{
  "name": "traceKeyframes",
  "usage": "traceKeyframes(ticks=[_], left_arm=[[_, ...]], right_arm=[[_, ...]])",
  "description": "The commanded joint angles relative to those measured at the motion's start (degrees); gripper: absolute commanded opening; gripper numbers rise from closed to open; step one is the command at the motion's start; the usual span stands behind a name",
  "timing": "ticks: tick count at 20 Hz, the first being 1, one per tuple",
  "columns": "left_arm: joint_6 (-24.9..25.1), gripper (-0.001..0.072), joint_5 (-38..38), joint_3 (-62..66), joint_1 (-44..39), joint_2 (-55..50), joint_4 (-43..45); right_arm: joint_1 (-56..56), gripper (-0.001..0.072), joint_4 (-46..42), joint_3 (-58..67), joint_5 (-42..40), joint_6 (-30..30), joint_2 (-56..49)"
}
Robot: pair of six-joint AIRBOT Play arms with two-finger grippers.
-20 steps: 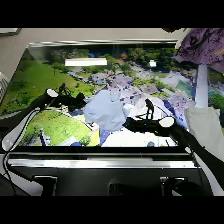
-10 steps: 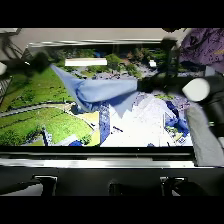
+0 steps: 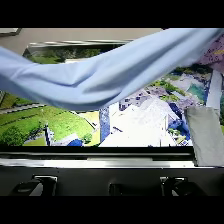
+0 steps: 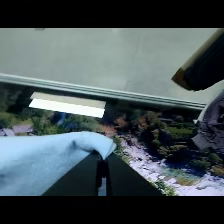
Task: Fold the clothes and pants, and hang the long-sleeved shirts on hangers.
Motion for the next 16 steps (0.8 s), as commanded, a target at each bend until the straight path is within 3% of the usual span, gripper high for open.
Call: traceKeyframes(ticks=[1, 4, 8, 13, 16], left_arm=[[-3.37, 0.0015, -1.51, 0.22, 0.09, 5.92, 8.15], [-3.28, 0.0015, -1.53, -0.61, 0.07, 1.01, 6.25], [1.11, 0.0015, 1.14, -0.85, -0.02, -15.93, -1.49], [1.86, 0.0015, 15.96, -0.46, -0.15, -42.21, -13.16], [1.88, 0.0016, 17.51, 1.92, -0.15, -54.86, -20.11]], right_arm=[[-0.02, 0.0037, -4.92, 1.2, 1.53, 1.38, 2.64], [-0.02, 0.0037, -4.48, 1.2, 3.58, 2.29, -3.26], [-0.02, 0.0037, -3.45, 0.35, 7.56, 4.31, -17.75], [-0.02, 0.0038, -2.47, -0.28, 1.22, 5.01, -38.99], [-1.07, 0.0038, -1.01, -0.28, -2.69, 10.32, -48.96]])
